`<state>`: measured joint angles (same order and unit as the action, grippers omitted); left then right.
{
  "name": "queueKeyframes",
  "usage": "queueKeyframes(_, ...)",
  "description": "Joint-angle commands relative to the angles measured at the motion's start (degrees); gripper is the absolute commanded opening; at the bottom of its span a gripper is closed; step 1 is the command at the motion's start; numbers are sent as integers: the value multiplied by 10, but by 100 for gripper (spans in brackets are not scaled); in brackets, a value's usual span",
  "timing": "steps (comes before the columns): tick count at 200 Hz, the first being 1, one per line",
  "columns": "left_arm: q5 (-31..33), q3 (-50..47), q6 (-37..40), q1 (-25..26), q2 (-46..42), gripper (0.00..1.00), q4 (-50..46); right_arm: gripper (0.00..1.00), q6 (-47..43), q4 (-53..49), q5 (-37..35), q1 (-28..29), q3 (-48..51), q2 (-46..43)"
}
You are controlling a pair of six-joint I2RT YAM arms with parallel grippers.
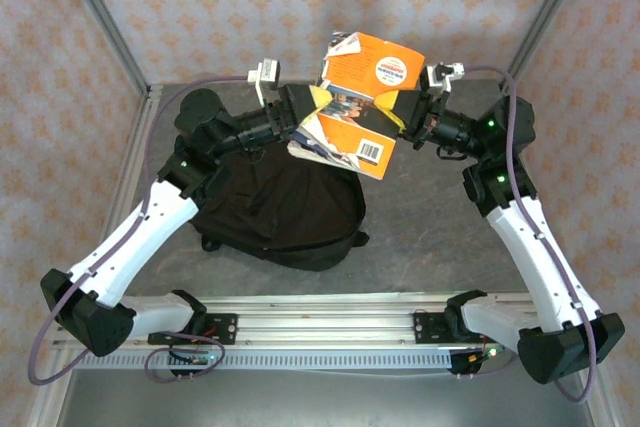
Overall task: Pack the student bag
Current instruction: Rotate the book.
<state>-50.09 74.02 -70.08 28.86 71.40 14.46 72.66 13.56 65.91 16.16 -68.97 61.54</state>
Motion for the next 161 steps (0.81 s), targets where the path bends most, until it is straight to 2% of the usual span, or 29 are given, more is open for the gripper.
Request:
queueKeyframes(1, -25, -11, -27, -2, -2, 80, 59, 0, -84, -90, 12, 3, -24, -28)
queueKeyframes(12, -30, -16, -23, -5, -4, 71, 54, 0, -143, -169, 19, 3, -38, -28)
queueKeyframes(29, -36, -24, -20, -11, -8, 65, 50, 0, -228, -278, 14, 2, -59, -27)
queueKeyframes(84, -69, -23, 47, -18, -13, 60, -26, 0, -372, -424, 19, 3, -73, -34)
queueKeyframes(116, -89, -31, 67, -19, -12, 59, -40, 0, -390, -428, 45, 3, -39, -55)
queueKeyframes(161, -118, -35, 105, -9, 5, 31, -71, 0, -387, -420, 55, 4, -9, -64)
